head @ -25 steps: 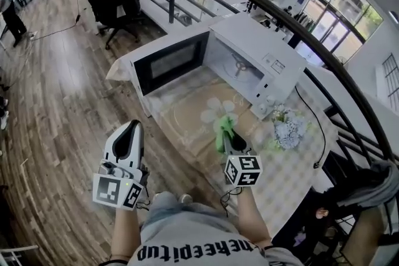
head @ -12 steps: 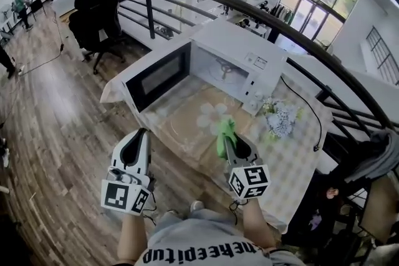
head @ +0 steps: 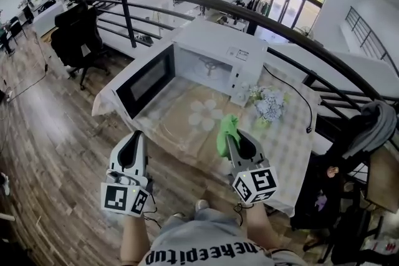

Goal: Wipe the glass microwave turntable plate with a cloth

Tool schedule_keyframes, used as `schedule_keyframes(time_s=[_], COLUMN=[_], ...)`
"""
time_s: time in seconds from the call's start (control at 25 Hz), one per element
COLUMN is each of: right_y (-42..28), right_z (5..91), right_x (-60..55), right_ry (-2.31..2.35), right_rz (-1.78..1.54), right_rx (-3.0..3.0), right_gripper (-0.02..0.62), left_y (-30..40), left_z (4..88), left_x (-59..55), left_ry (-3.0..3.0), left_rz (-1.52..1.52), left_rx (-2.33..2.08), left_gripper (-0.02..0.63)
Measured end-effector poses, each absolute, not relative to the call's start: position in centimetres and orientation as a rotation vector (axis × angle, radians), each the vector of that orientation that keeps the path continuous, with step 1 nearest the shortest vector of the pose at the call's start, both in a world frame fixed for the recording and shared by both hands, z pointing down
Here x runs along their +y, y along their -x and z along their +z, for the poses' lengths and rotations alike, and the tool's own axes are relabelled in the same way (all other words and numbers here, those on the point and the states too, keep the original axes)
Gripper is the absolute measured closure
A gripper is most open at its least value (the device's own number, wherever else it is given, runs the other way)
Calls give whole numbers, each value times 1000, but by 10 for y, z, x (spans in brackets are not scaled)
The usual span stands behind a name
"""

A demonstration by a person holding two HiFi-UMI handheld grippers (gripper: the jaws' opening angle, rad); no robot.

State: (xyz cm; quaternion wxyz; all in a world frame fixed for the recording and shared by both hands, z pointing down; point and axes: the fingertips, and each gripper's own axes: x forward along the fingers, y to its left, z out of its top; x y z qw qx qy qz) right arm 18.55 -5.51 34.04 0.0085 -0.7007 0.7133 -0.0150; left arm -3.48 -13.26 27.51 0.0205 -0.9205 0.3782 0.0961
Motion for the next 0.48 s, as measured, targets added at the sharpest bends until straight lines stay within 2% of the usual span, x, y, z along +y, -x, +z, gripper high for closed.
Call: schedule_keyframes(time_s=[0.48], right_y=[-170], right_z=[298], right_x=[-18], right_ry=[2241], right_rz=[139], right_rx=[2153], right_gripper=[541], left_y=[38], left_z=[268], left_x=[-119], left_ry=[2880], left_rz=[317], left_rx=[1100], left_gripper=[589])
